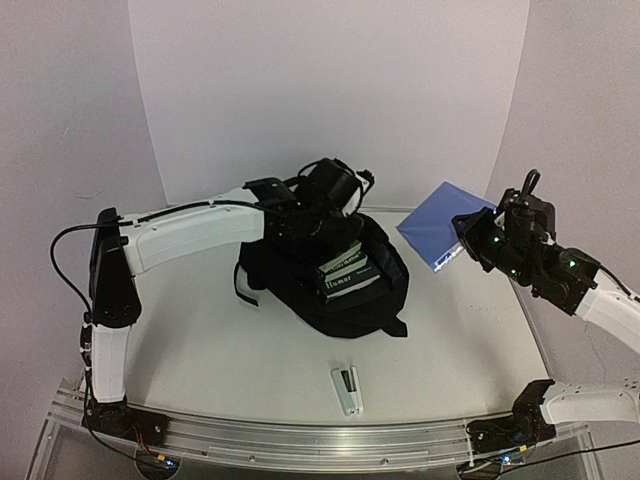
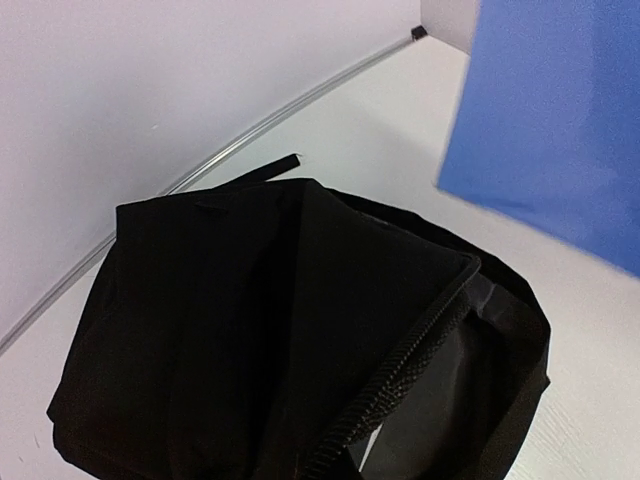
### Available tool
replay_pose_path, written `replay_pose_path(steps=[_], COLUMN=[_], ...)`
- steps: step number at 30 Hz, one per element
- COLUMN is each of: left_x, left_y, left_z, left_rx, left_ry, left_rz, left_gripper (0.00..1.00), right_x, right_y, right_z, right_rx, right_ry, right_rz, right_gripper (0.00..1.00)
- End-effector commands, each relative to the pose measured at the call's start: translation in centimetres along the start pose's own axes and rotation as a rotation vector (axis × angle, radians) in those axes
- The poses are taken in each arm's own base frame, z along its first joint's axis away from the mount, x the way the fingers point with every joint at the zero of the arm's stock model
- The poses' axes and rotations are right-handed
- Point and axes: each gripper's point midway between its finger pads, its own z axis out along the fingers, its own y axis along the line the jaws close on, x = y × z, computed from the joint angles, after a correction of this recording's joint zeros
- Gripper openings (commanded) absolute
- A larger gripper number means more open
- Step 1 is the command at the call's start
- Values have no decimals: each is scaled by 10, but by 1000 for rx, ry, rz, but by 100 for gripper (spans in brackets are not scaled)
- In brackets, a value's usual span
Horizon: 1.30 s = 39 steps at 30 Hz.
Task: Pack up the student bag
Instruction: Place the files in the student bag.
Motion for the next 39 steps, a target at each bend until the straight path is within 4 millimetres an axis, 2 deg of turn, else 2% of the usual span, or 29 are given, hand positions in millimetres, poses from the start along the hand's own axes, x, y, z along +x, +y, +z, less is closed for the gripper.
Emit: replay_pose_path(steps=[1,7,11,19,22,29,33,39], left_x=[-75,-85,-91,-93,-96,-110,-112,-108], left_y=[23,20,13,18,24,39,38,32], left_z=[-57,-67,-72,-71,-69,-75,-77,-81], left_rx=[133,217,275,257,227,191,209,254], left_ry=[-206,-236,-252,-260,-280,-355,-364,-360], left_rz=[-197,-238,-243,-257,-270,-312,-315,-305], left_gripper=[0,0,0,0,0,0,0,0], right_x=[13,46,68,79,88,115,122,125], right_y=[-1,4,17,48,45,26,20,29], right_z=[-4,-1,3,3,6,7,6,15], right_rx=[-41,-115,-209,-318,-300,-241,-234,-293], right_ry=[64,205,313,413,456,545,570,569], right_rz=[89,180,255,339,354,403,417,453], right_gripper=[0,0,0,0,0,0,0,0])
